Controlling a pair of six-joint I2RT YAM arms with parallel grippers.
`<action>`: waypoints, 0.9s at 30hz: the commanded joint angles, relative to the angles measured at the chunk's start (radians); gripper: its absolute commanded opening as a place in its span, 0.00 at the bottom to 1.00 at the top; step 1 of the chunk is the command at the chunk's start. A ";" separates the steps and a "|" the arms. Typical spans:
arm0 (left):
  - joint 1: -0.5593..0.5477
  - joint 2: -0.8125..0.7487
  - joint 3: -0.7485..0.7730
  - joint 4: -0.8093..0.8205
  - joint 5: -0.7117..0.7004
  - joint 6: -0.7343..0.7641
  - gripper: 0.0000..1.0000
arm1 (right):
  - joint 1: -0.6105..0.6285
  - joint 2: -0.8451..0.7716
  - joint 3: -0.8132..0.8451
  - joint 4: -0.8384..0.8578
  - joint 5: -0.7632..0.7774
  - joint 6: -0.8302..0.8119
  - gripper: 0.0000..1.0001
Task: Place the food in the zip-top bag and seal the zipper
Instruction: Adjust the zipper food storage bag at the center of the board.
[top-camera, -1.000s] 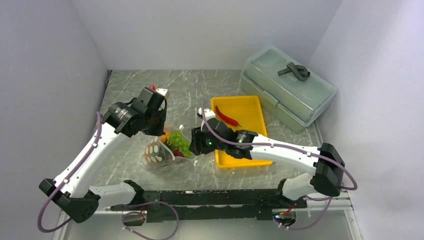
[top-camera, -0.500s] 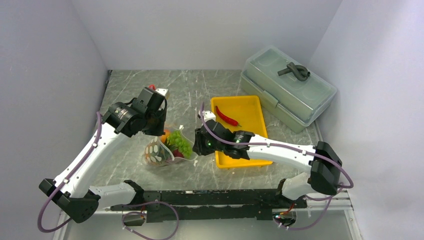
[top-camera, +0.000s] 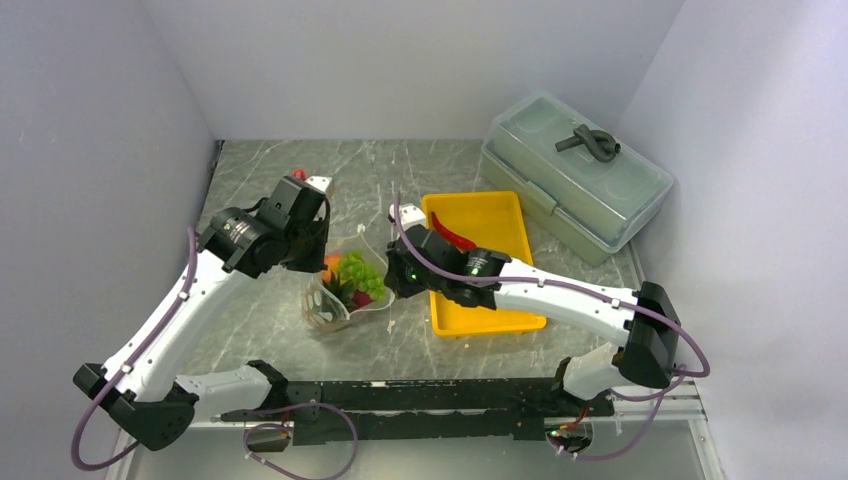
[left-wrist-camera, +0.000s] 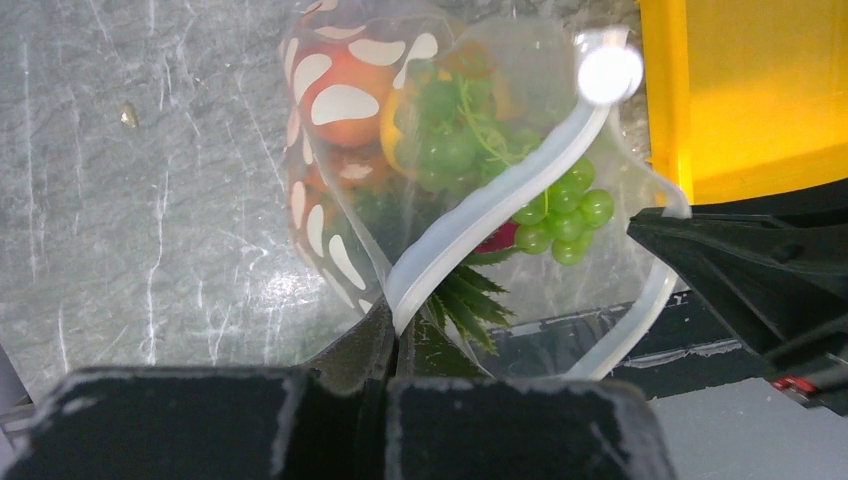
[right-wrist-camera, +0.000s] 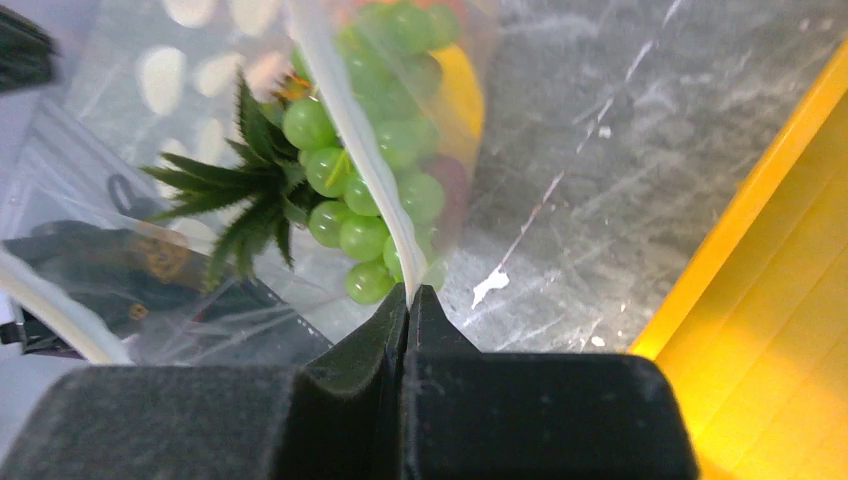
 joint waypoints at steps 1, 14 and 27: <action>0.001 -0.029 0.021 0.017 -0.026 -0.018 0.01 | -0.007 -0.013 0.150 -0.034 0.038 -0.107 0.00; 0.001 -0.063 -0.003 0.009 -0.042 -0.035 0.02 | -0.090 0.074 0.417 -0.157 -0.080 -0.205 0.00; 0.002 -0.063 0.024 -0.001 -0.049 -0.026 0.02 | -0.118 0.054 0.358 -0.165 -0.064 -0.205 0.00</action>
